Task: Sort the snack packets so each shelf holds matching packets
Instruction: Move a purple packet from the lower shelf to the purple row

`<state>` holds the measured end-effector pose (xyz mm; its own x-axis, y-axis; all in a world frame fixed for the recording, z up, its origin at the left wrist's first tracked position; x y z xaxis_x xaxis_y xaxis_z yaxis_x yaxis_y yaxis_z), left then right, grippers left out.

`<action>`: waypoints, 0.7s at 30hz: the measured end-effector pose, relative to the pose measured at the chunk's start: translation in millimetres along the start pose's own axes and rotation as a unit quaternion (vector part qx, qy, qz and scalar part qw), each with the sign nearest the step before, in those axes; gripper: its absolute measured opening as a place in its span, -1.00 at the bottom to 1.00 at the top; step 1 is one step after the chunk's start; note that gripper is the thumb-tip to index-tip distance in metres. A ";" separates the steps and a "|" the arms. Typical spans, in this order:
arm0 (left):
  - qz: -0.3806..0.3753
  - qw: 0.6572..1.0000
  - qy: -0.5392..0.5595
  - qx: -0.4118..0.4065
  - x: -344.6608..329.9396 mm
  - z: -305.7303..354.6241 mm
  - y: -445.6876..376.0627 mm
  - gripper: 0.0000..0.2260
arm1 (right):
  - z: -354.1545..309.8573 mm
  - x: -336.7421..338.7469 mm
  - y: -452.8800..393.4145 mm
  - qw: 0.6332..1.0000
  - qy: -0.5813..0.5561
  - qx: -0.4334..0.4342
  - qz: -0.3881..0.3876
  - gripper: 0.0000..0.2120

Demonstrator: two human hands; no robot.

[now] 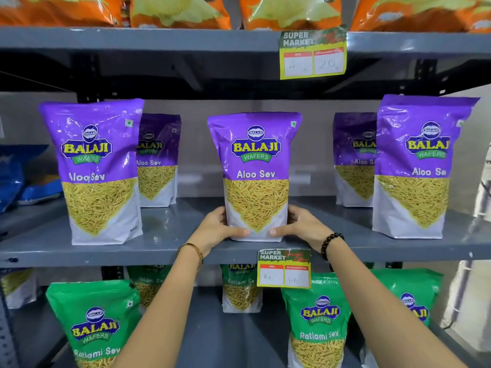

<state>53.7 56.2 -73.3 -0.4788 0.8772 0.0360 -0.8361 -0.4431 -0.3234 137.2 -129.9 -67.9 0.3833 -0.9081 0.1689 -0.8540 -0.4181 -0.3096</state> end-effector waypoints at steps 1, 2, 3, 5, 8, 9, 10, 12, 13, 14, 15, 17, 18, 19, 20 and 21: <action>0.003 1.000 -0.011 0.001 -0.5 -0.1 1.1 -0.48 | 0.1 -0.1 0.2 1.000 0.003 -0.001 0.000 -0.43; 0.010 1.000 -0.020 0.005 0.0 -0.5 1.5 -0.46 | 0.0 -0.1 0.7 1.000 0.002 -0.003 0.000 -0.44; 0.019 0.999 -0.026 0.008 0.3 -0.7 2.1 -0.46 | -0.9 -0.2 1.6 1.000 0.001 -0.004 -0.001 -0.45; 0.035 0.999 -0.033 0.005 1.0 0.2 3.5 -0.46 | -2.2 -0.7 2.8 1.000 -0.001 -0.004 -0.001 -0.46; 0.034 0.999 -0.039 0.006 1.4 2.0 4.7 -0.46 | -3.0 -1.7 3.8 1.000 0.000 -0.006 -0.003 -0.45; 0.033 0.999 -0.039 0.007 1.5 2.1 4.8 -0.46 | -3.0 -2.1 3.7 1.000 0.001 -0.007 -0.004 -0.45; 0.032 0.999 -0.038 0.010 1.8 2.0 4.7 -0.47 | -2.7 -2.3 3.4 1.000 0.002 -0.008 -0.003 -0.45; 0.033 0.999 -0.035 0.011 2.0 2.1 4.3 -0.48 | -1.9 -2.5 2.4 1.000 0.002 -0.011 -0.003 -0.44; 0.033 0.999 -0.036 0.011 2.0 1.8 4.1 -0.48 | -1.2 -2.5 1.9 1.000 0.003 -0.012 -0.004 -0.44; 0.033 0.999 -0.035 0.013 2.0 1.8 4.0 -0.48 | -0.8 -2.4 1.6 1.000 0.004 -0.013 -0.006 -0.44; 0.032 0.999 -0.033 0.015 1.9 1.5 3.8 -0.47 | -0.5 -2.5 1.7 1.000 0.005 -0.013 -0.006 -0.44; 0.032 0.999 -0.032 0.016 2.5 1.5 3.5 -0.47 | -0.5 -2.4 1.9 1.000 0.006 -0.012 -0.006 -0.44; 0.031 0.999 -0.032 0.017 2.8 1.7 3.6 -0.47 | -0.5 -2.5 2.2 1.000 0.007 -0.012 -0.006 -0.44; 0.031 0.999 -0.031 0.017 3.0 2.2 3.8 -0.47 | -1.0 -2.9 2.7 1.000 0.008 -0.012 -0.007 -0.44; 0.031 0.999 -0.031 0.016 3.2 2.6 4.1 -0.47 | -1.2 -3.1 3.0 1.000 0.010 -0.012 -0.007 -0.44; 0.031 0.999 -0.031 0.015 3.1 2.8 4.2 -0.47 | -1.4 -3.3 3.2 1.000 0.010 -0.013 -0.007 -0.44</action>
<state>48.0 56.6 -71.9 -0.5453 0.8348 0.0754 -0.8114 -0.5031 -0.2976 132.7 -128.2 -68.2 0.3890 -0.9009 0.1925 -0.8569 -0.4306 -0.2833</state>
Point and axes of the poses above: each hand's wrist, its own y-axis away from the middle knuckle, its own x-axis out of the back of the hand, z = x × y, the point moved 4 cm from there along -y, towards the middle knuckle, and after that the axes turned 15 degrees about z, right-handed, at the moved point
